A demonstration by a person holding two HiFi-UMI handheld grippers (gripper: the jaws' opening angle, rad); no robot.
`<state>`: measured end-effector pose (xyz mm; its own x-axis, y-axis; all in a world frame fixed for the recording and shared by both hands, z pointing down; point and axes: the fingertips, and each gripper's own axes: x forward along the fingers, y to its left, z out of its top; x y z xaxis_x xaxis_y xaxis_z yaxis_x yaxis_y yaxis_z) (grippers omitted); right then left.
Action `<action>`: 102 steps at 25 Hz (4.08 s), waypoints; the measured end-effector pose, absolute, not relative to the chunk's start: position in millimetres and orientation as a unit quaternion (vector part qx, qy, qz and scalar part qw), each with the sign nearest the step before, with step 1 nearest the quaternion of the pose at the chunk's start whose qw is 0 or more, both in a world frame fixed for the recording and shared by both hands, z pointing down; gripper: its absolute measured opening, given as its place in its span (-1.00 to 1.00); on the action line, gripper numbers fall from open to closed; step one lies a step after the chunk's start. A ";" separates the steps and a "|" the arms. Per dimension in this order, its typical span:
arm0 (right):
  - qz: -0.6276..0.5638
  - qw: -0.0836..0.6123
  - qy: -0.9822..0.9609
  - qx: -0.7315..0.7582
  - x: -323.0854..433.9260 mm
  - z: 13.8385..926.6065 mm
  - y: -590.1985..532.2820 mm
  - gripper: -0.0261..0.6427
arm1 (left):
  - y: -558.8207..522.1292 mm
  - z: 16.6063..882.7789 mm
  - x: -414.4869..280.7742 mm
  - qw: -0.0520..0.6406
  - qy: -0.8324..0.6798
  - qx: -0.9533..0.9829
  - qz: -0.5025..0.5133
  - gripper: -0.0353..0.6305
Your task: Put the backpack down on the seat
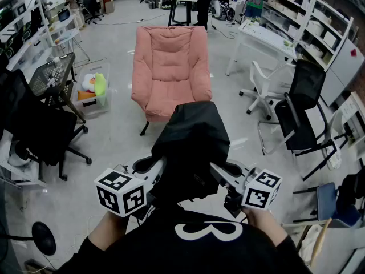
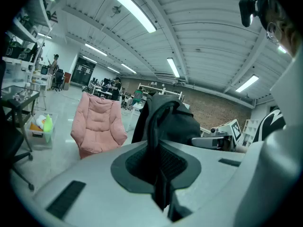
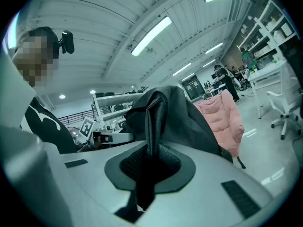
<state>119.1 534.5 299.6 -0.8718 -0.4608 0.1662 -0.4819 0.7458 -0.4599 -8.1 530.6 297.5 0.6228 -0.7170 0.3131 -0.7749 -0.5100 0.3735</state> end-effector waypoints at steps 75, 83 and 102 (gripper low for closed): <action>0.341 0.026 -0.906 0.248 93.8 397.3 -58.3 -0.82 | -41.7 405.8 -39.8 0.331 -0.478 0.803 0.133 -0.79; 0.375 0.039 -0.887 0.267 61.5 424.7 -144.2 -0.82 | -132.0 433.6 -72.9 0.358 -0.462 0.797 0.153 -0.79; 0.424 0.110 -0.838 0.326 -6.4 521.4 -308.8 -0.82 | -303.5 537.0 -144.2 0.395 -0.439 0.784 0.191 -0.78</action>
<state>-6.4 -308.8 521.4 -0.7629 -0.4528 0.4615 -0.6400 0.4279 -0.6382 -144.2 -303.5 537.0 0.5411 -0.5384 0.6460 -0.8395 -0.3018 0.4518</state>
